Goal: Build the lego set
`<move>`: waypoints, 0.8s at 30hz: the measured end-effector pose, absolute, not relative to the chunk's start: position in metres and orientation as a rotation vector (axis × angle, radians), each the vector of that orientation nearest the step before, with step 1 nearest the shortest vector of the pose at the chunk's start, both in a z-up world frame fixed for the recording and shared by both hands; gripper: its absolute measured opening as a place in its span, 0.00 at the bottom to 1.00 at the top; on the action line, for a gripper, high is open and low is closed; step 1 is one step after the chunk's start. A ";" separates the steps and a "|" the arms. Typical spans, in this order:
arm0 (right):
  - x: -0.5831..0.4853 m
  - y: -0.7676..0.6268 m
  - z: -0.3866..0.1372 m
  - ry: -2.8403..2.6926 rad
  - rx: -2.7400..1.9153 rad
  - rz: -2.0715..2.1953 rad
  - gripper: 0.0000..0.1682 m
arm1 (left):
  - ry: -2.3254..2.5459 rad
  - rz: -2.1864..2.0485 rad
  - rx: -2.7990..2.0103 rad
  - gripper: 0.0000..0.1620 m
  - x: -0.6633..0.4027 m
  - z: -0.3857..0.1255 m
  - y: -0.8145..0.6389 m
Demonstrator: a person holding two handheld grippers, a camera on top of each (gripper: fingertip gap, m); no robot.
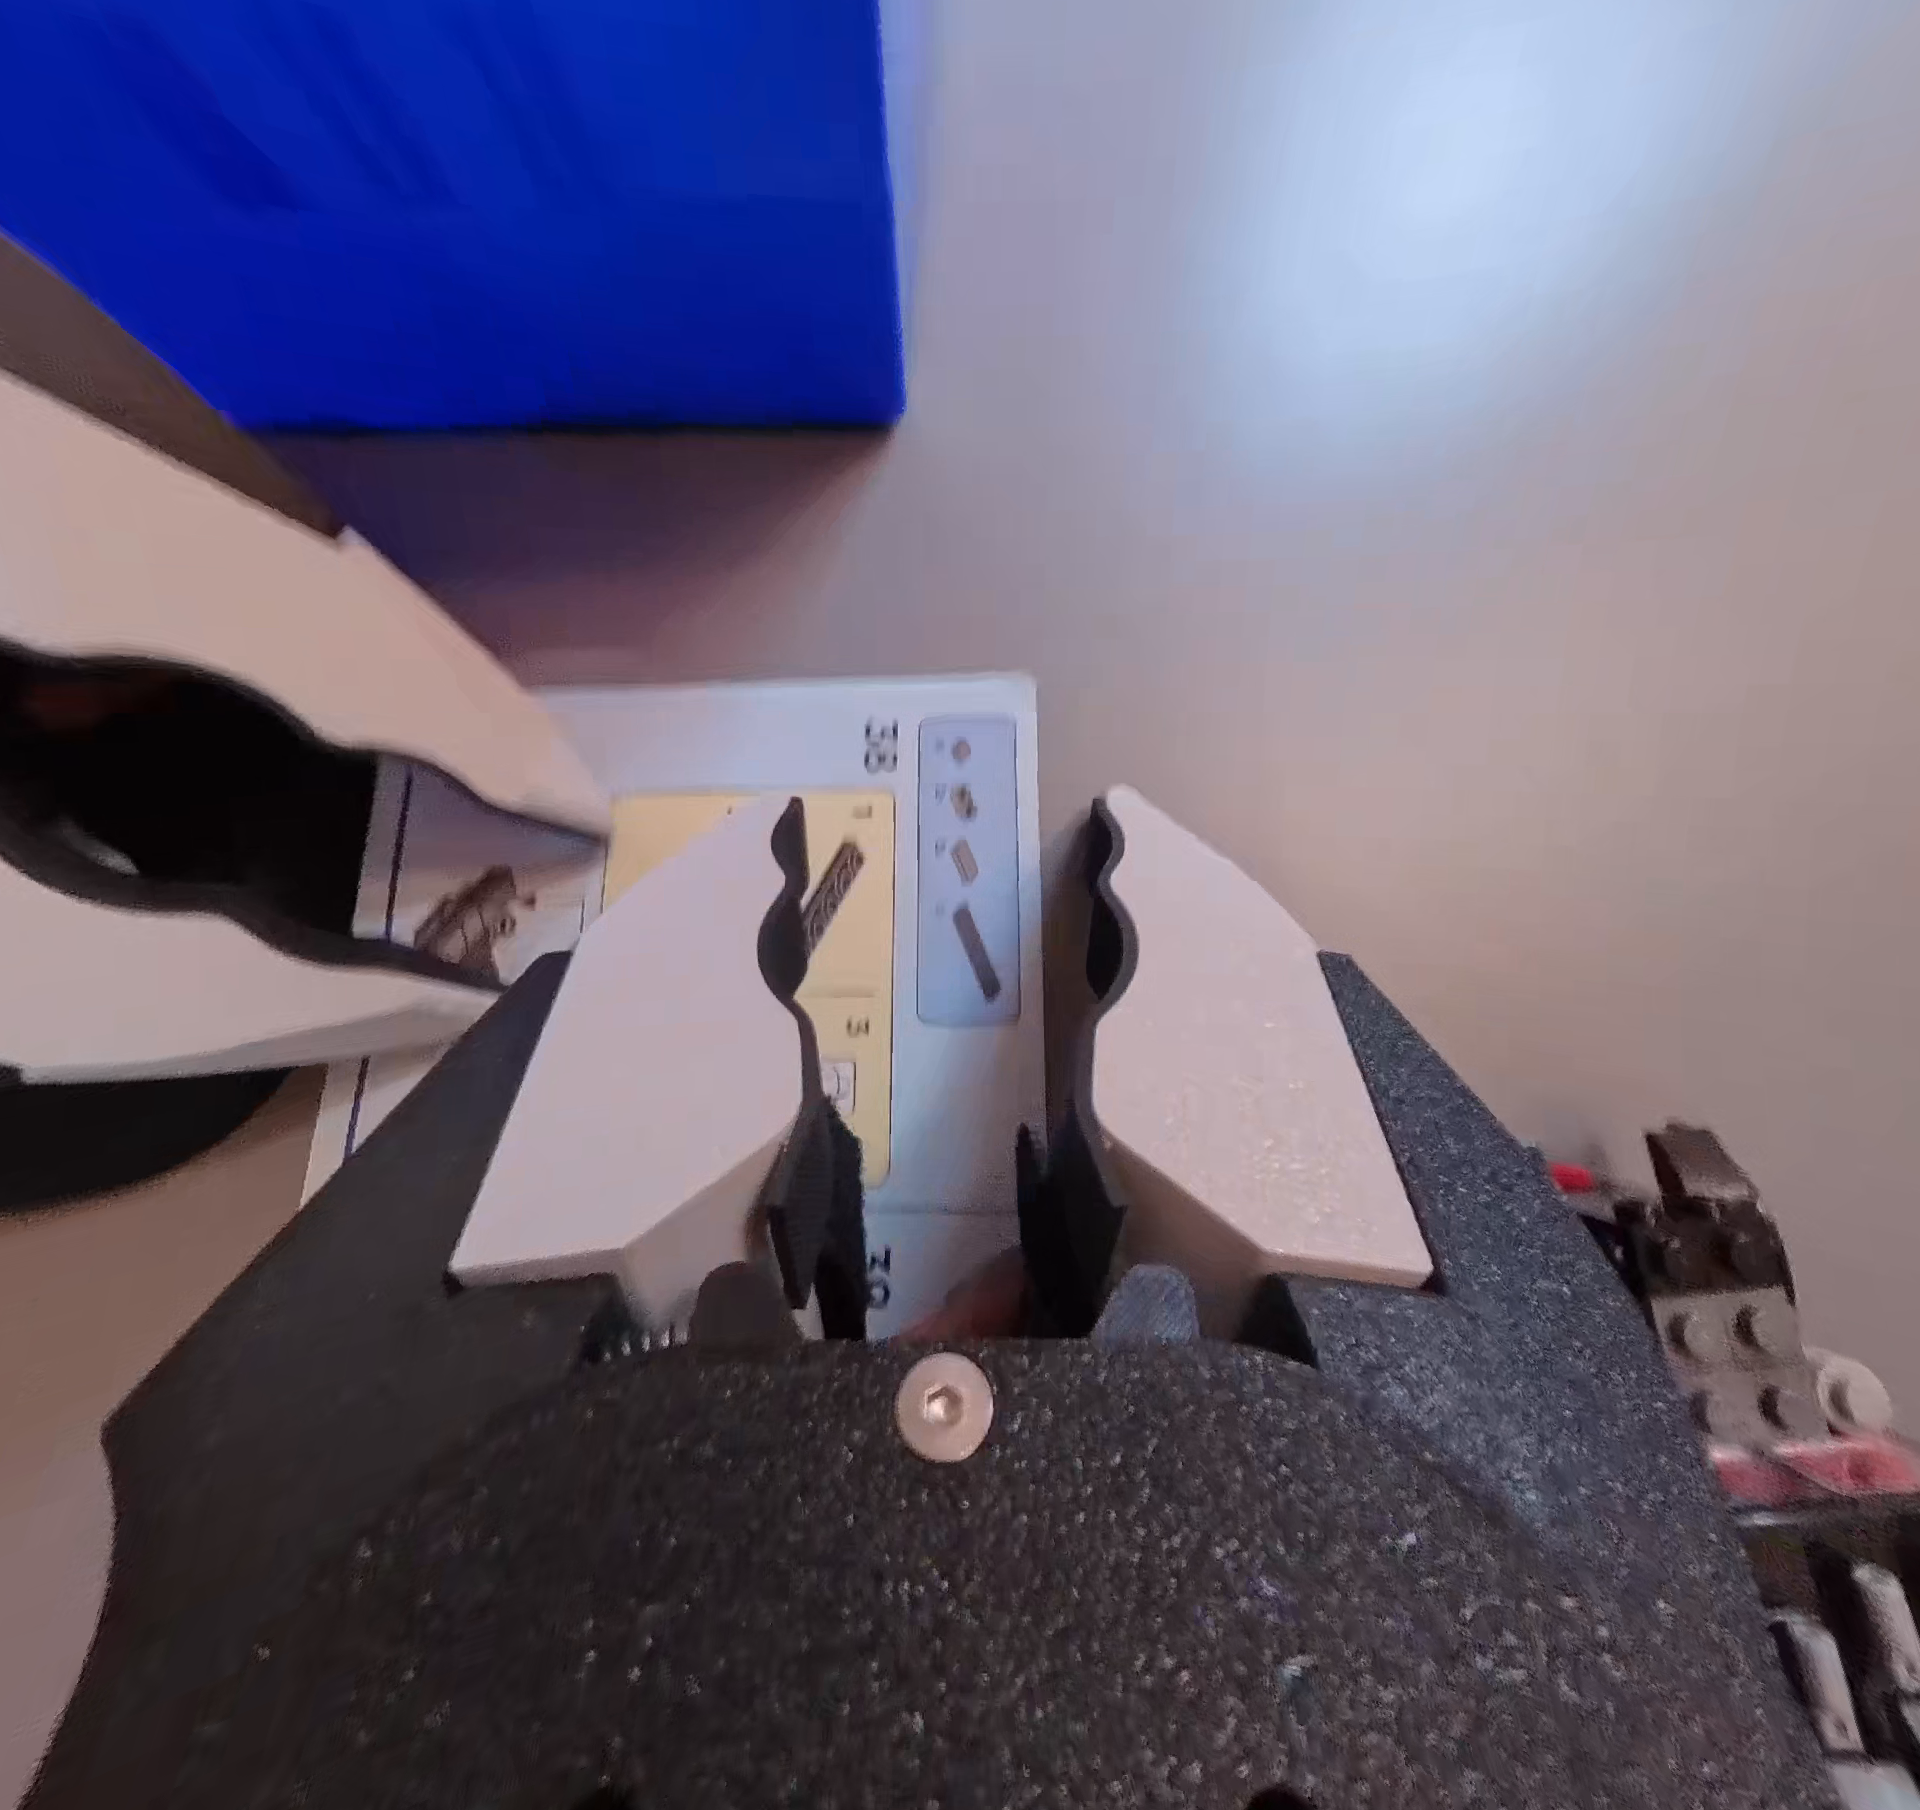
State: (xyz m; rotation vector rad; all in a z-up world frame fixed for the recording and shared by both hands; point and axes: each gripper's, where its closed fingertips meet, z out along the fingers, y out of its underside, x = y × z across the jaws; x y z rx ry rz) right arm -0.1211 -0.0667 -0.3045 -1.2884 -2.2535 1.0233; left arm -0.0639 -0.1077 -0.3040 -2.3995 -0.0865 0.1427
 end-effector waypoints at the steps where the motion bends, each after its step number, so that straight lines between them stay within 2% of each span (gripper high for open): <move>1: -0.124 -0.068 -0.303 -2.238 -1.280 1.042 0.29 | -0.093 0.121 -2.400 0.18 -0.063 -0.305 -0.108; 3: -0.123 -0.069 -0.304 -2.254 -1.257 1.013 0.20 | -0.099 0.096 -2.400 0.17 -0.063 -0.305 -0.108; 9: -0.119 -0.067 -0.298 -2.193 -1.076 0.908 0.16 | -0.117 0.052 -2.398 0.17 -0.062 -0.306 -0.107; 15: -0.122 -0.063 -0.294 -2.131 -1.000 0.891 0.09 | -0.111 0.068 -2.396 0.17 -0.062 -0.306 -0.107; 24: -0.125 -0.060 -0.297 -2.116 -0.941 0.816 0.08 | -0.109 0.066 -2.395 0.17 -0.062 -0.306 -0.107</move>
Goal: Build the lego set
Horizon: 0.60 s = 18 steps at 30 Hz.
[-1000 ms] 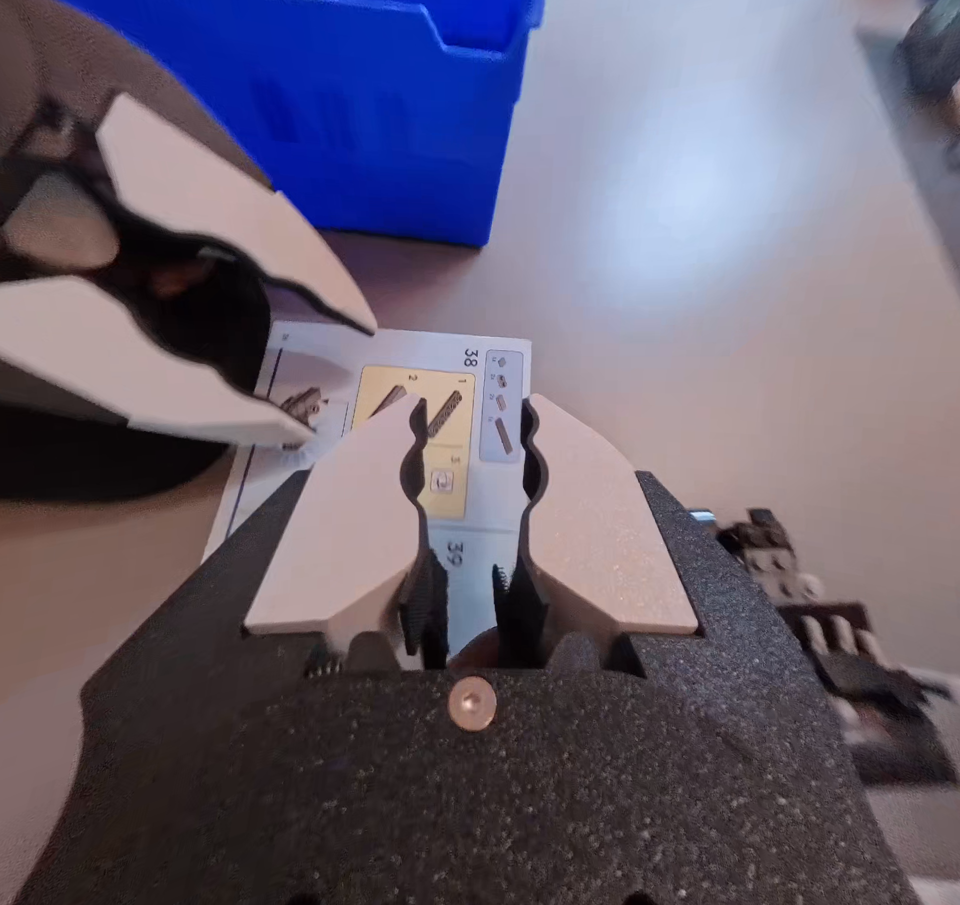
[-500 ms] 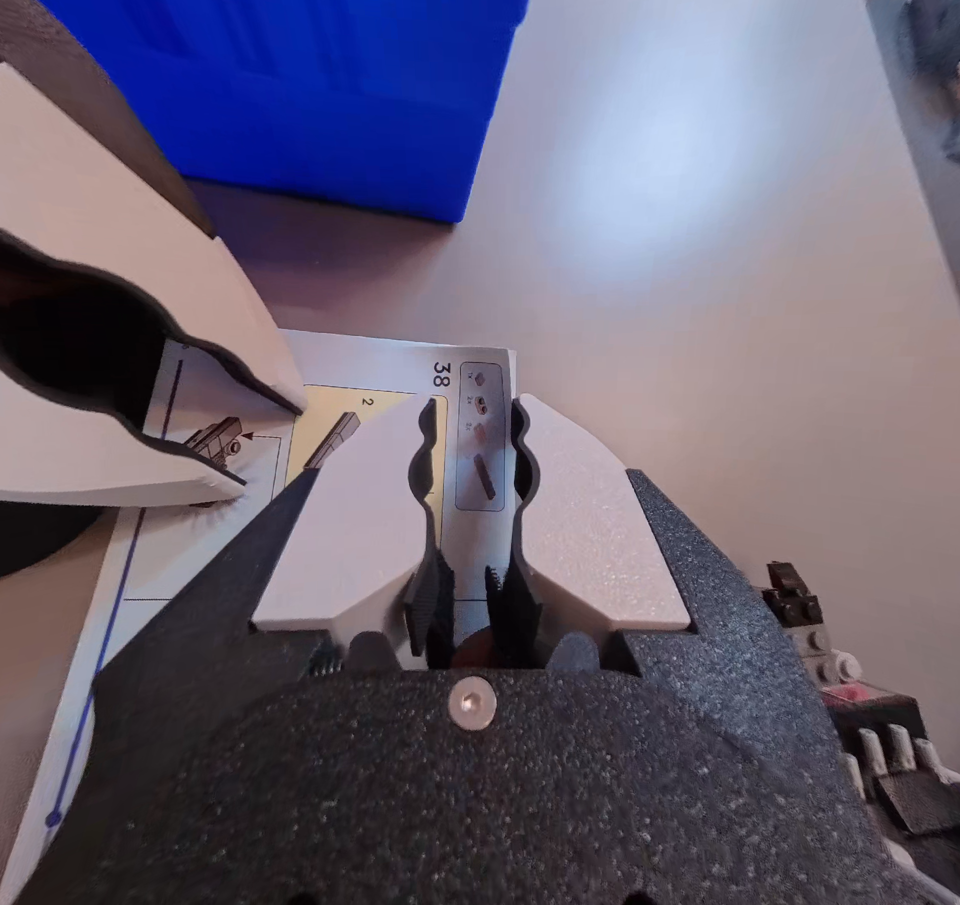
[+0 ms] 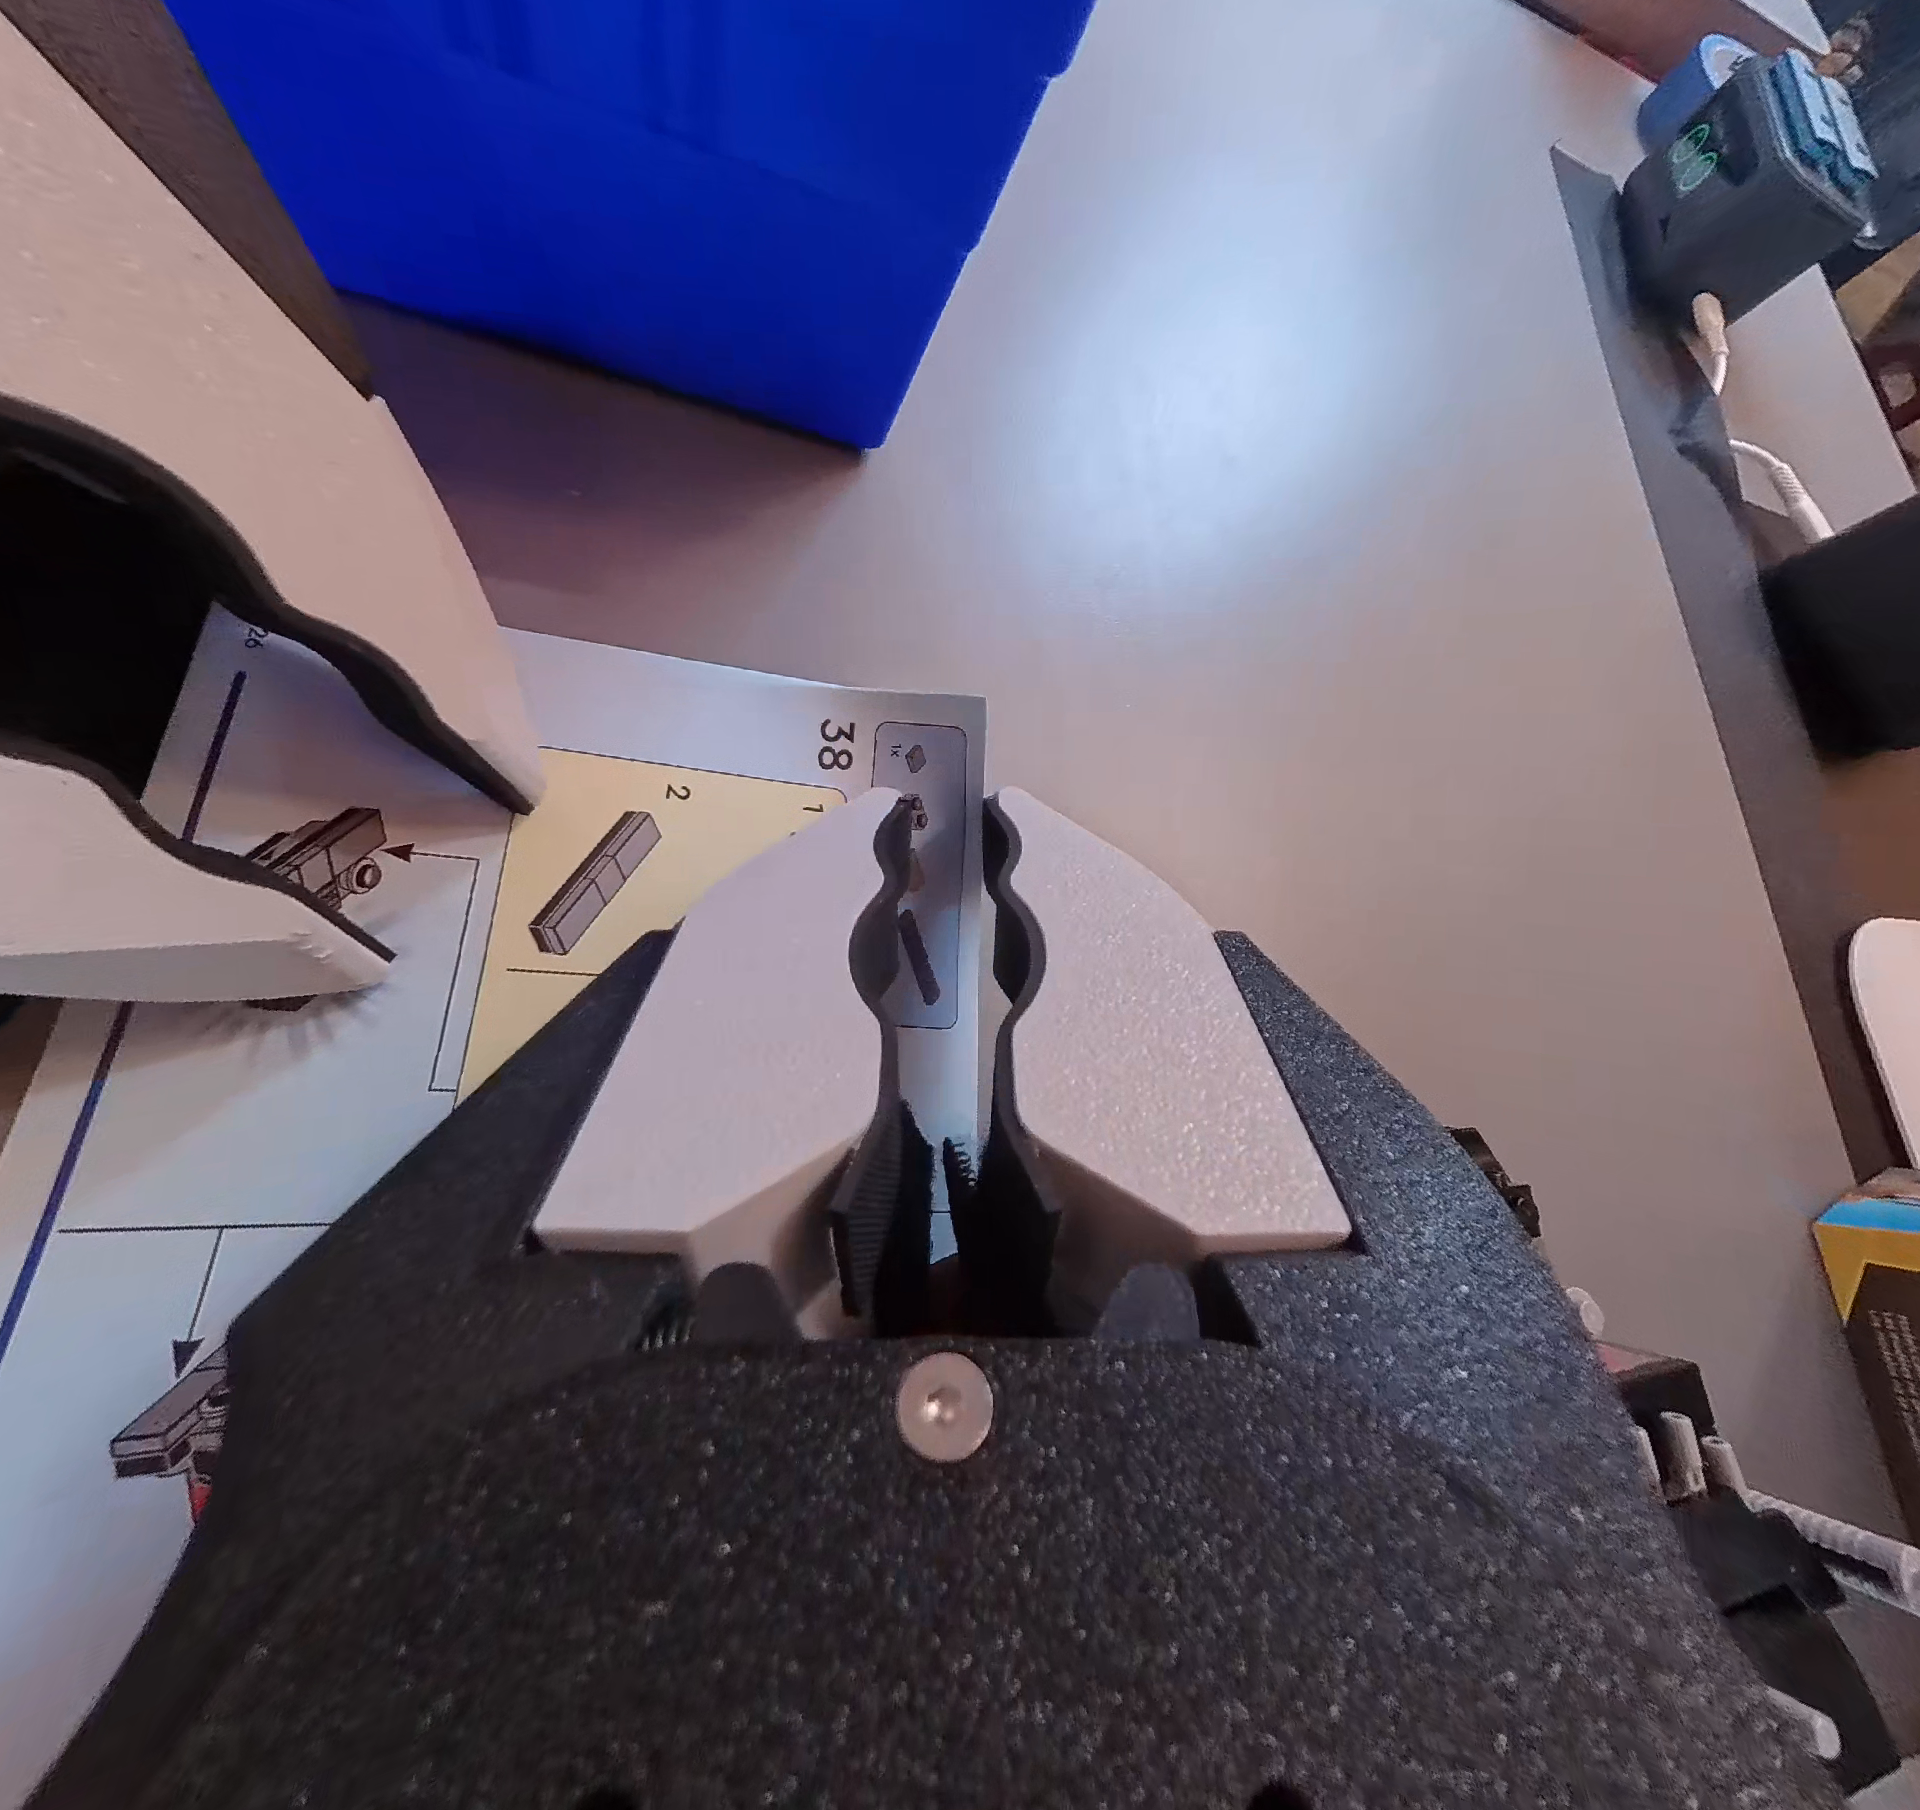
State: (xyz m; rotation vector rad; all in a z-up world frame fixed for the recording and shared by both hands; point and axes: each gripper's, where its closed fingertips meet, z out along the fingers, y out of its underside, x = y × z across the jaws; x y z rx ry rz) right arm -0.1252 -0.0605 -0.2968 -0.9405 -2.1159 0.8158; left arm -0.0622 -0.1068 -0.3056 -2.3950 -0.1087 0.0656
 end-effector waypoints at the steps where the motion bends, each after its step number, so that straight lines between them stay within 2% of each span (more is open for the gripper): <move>1: -0.125 -0.060 -0.297 -2.113 -0.940 0.816 0.08 | -0.109 0.065 -2.395 0.17 -0.062 -0.306 -0.107; 18: -0.125 -0.060 -0.298 -2.090 -0.868 0.720 0.08 | -0.101 0.080 -2.390 0.16 -0.063 -0.306 -0.107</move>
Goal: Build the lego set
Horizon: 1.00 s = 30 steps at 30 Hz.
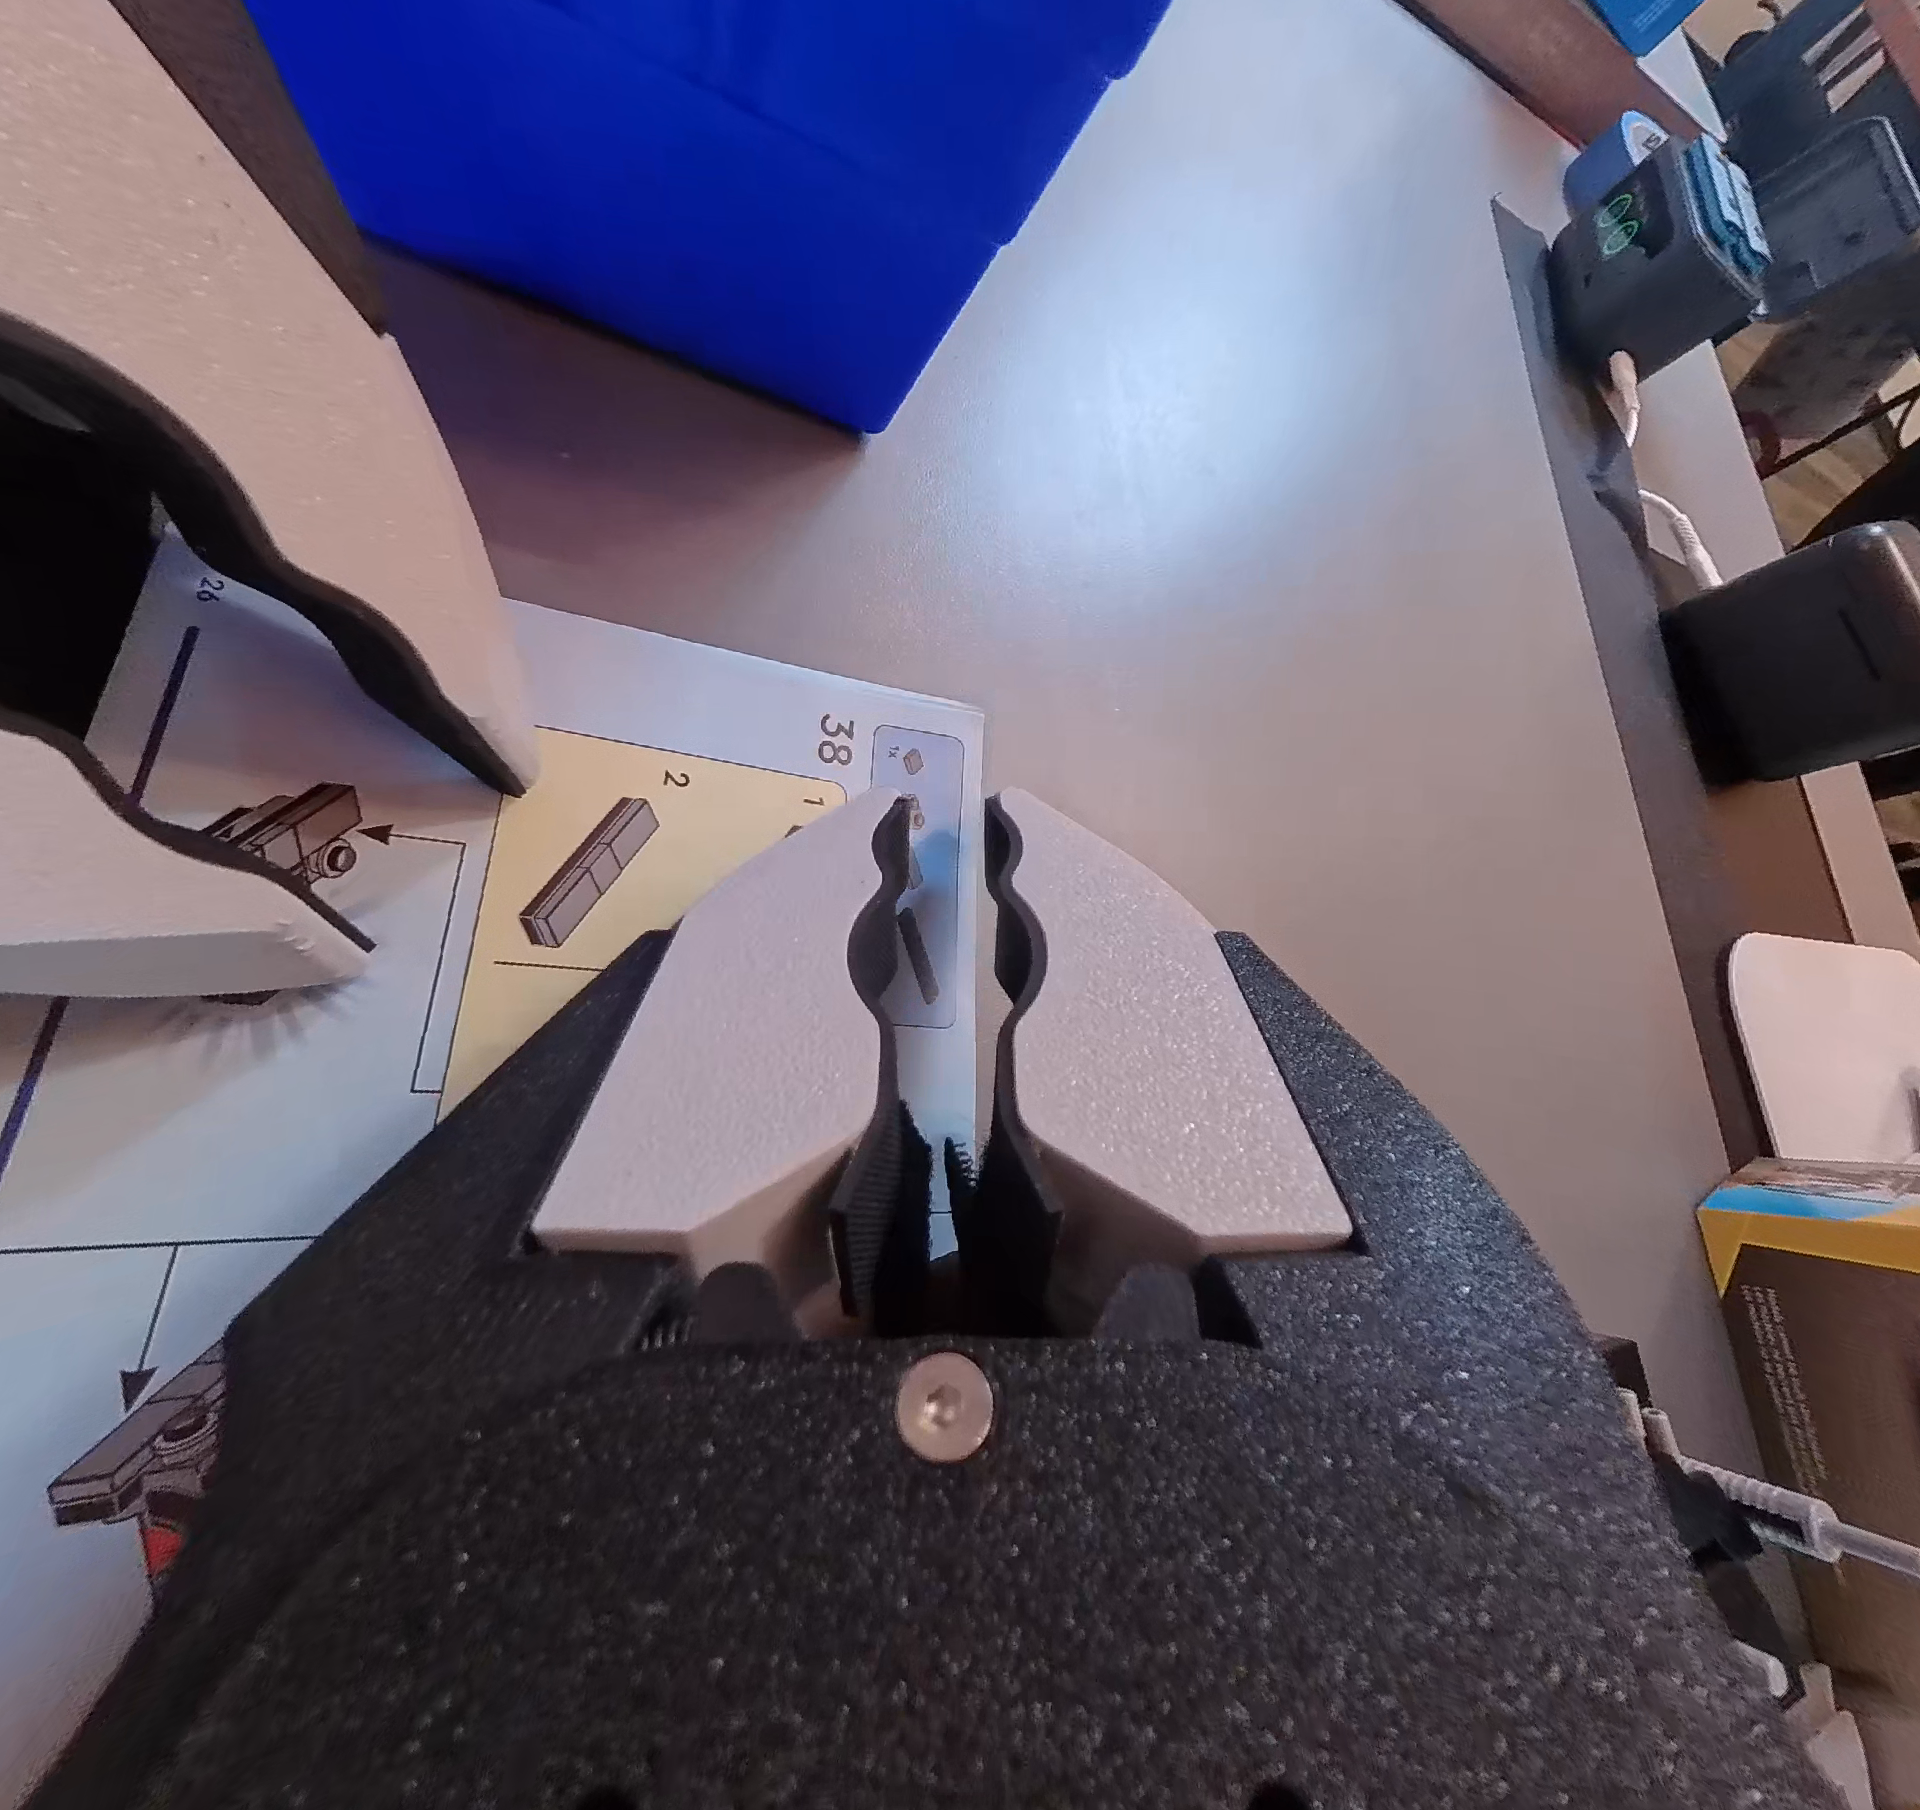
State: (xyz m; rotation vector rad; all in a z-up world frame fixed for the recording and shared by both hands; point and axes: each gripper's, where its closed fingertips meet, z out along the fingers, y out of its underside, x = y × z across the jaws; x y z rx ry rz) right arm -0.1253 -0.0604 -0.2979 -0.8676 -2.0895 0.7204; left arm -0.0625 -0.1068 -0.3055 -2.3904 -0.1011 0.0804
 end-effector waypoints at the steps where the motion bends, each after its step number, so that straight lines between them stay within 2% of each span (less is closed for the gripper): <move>1: -0.125 -0.061 -0.298 -2.091 -0.867 0.721 0.08 | -0.101 0.080 -2.390 0.16 -0.062 -0.306 -0.107; 9: -0.127 -0.058 -0.299 -2.118 -0.991 0.802 0.10 | -0.104 0.076 -2.390 0.16 -0.063 -0.306 -0.107; 14: -0.126 -0.074 -0.301 -2.243 -1.146 1.060 0.27 | -0.104 0.073 -2.387 0.16 -0.062 -0.306 -0.107; 22: -0.121 -0.082 -0.294 -2.235 -0.986 1.056 0.29 | -0.114 0.042 -2.387 0.15 -0.062 -0.306 -0.107; 25: -0.116 -0.081 -0.304 -2.308 -1.051 1.040 0.33 | -0.111 0.044 -2.386 0.15 -0.061 -0.306 -0.107; 30: -0.109 -0.087 -0.302 -2.339 -0.982 1.069 0.28 | -0.117 0.035 -2.385 0.15 -0.061 -0.306 -0.107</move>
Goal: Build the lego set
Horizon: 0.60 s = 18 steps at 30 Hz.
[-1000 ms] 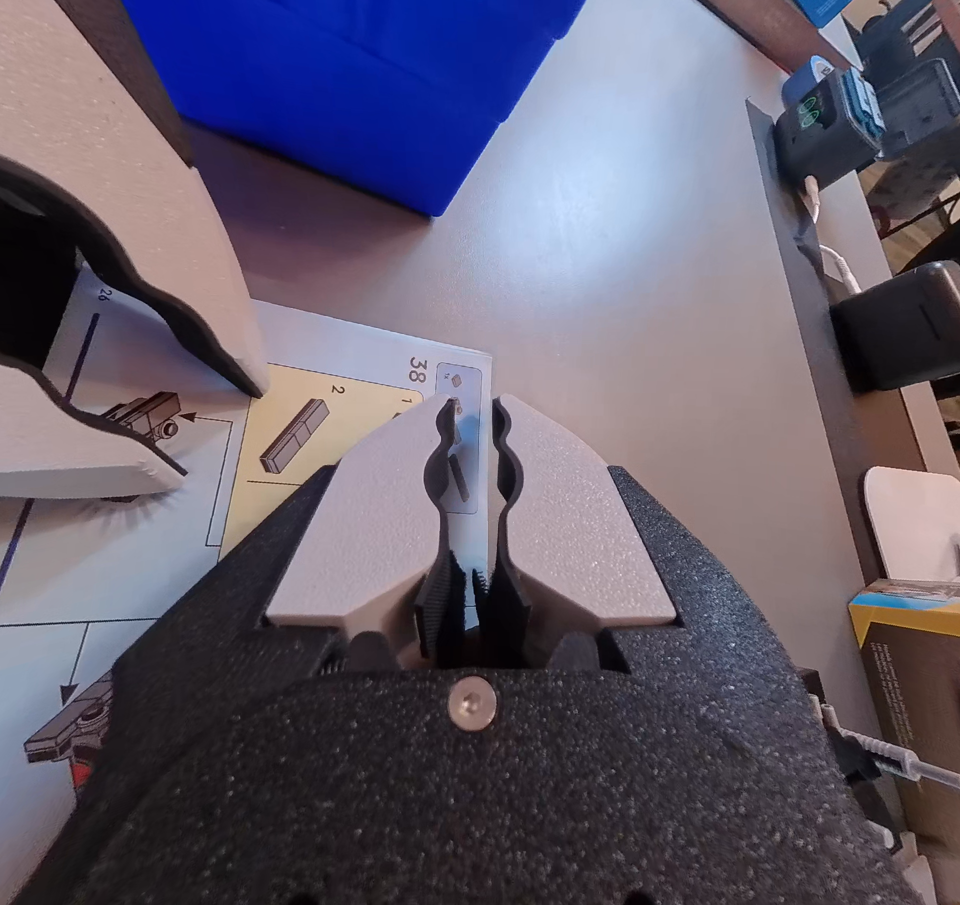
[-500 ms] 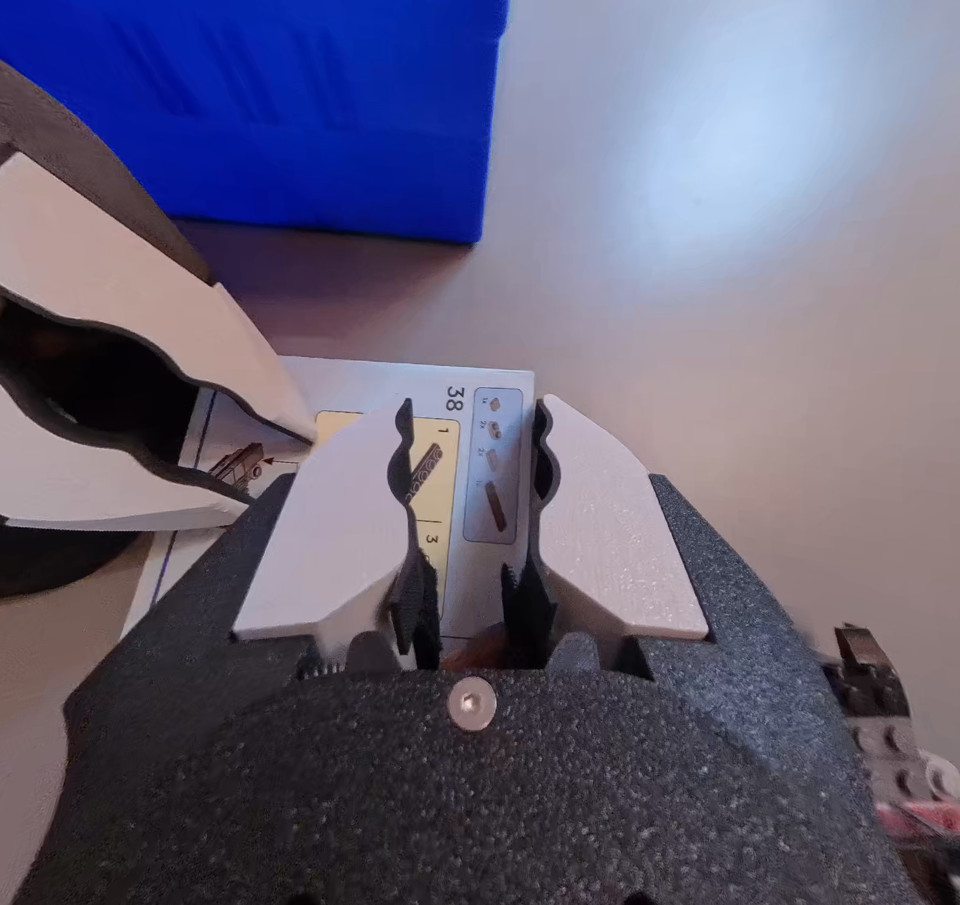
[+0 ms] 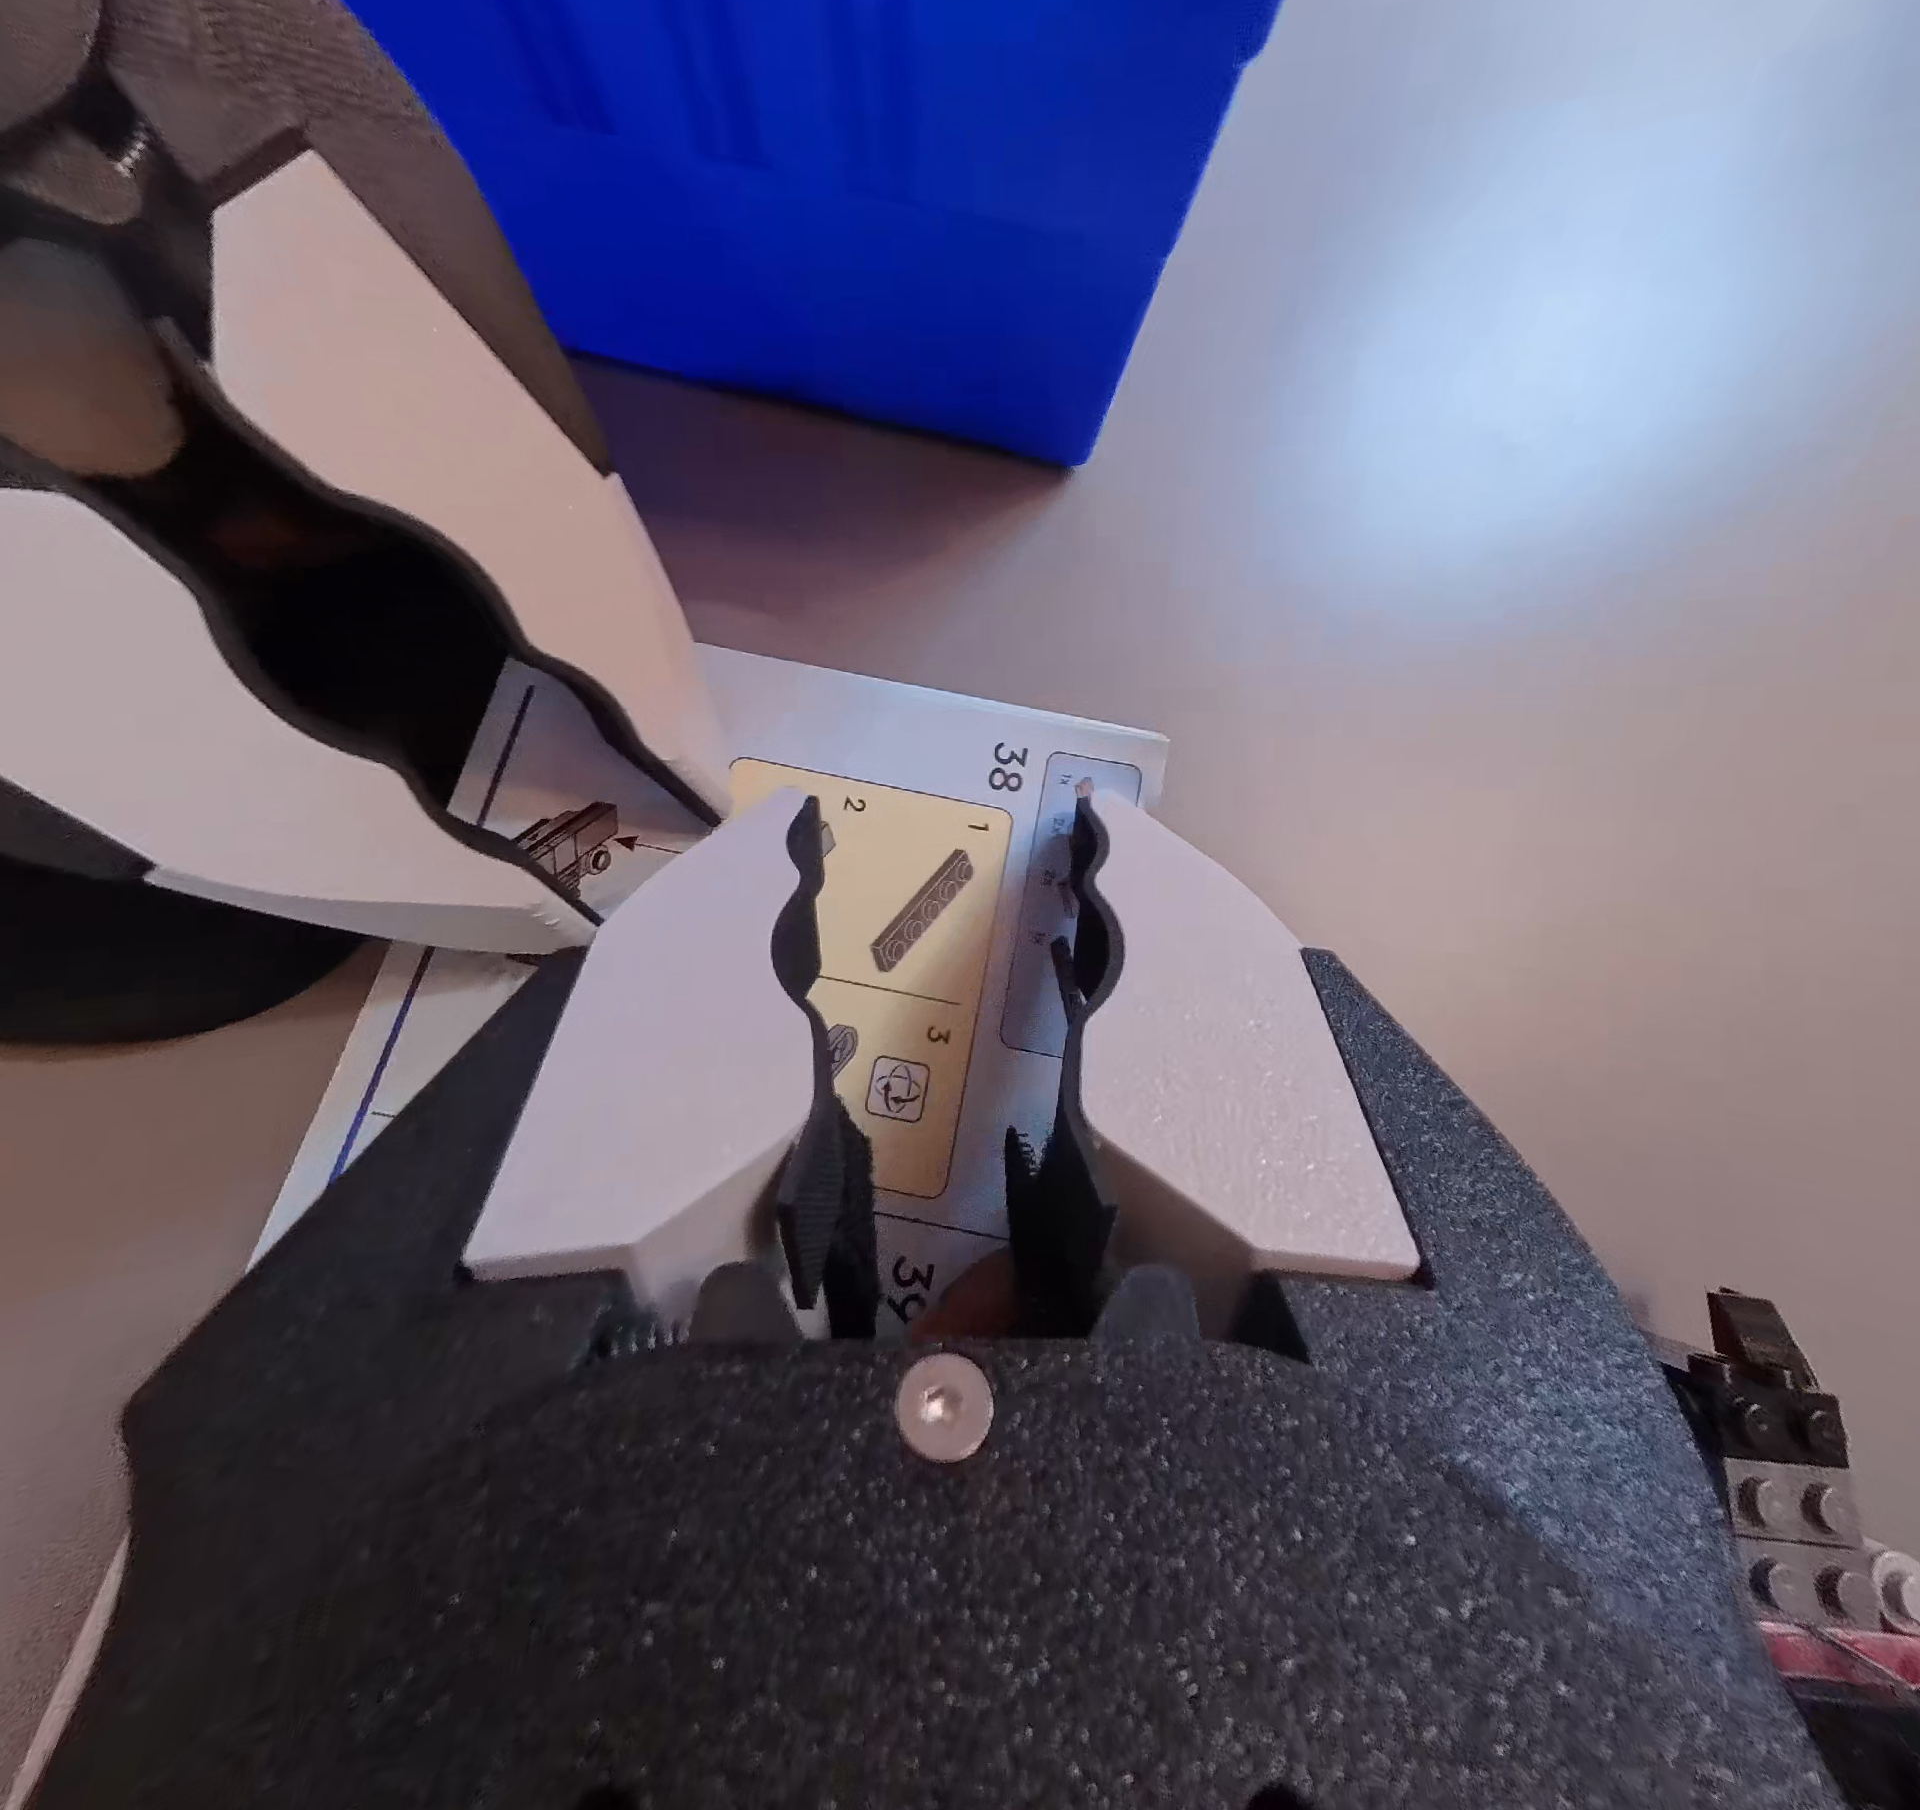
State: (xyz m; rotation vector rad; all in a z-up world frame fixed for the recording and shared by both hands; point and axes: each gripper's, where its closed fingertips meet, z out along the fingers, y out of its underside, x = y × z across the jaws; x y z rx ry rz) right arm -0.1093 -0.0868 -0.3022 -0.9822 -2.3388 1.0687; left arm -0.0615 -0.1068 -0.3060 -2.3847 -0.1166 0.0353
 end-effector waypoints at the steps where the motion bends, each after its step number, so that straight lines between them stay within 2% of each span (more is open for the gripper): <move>1: -0.109 -0.088 -0.303 -2.343 -0.972 1.064 0.26 | -0.117 0.036 -2.384 0.15 -0.062 -0.306 -0.107; 5: -0.117 -0.081 -0.299 -2.285 -1.004 1.059 0.18 | -0.117 0.043 -2.383 0.15 -0.062 -0.306 -0.107; 8: -0.114 -0.084 -0.304 -2.355 -1.044 1.065 0.17 | -0.116 0.041 -2.383 0.15 -0.062 -0.306 -0.107; 11: -0.106 -0.088 -0.302 -2.403 -1.090 1.153 0.26 | -0.121 0.044 -2.382 0.15 -0.062 -0.306 -0.107; 14: -0.094 -0.091 -0.301 -2.468 -1.054 1.195 0.26 | -0.124 0.076 -2.369 0.15 -0.064 -0.304 -0.107; 17: -0.083 -0.094 -0.301 -2.509 -1.015 1.213 0.34 | -0.132 0.083 -2.362 0.16 -0.065 -0.303 -0.107; 18: -0.080 -0.092 -0.302 -2.520 -0.990 1.166 0.34 | -0.141 0.080 -2.353 0.18 -0.066 -0.302 -0.107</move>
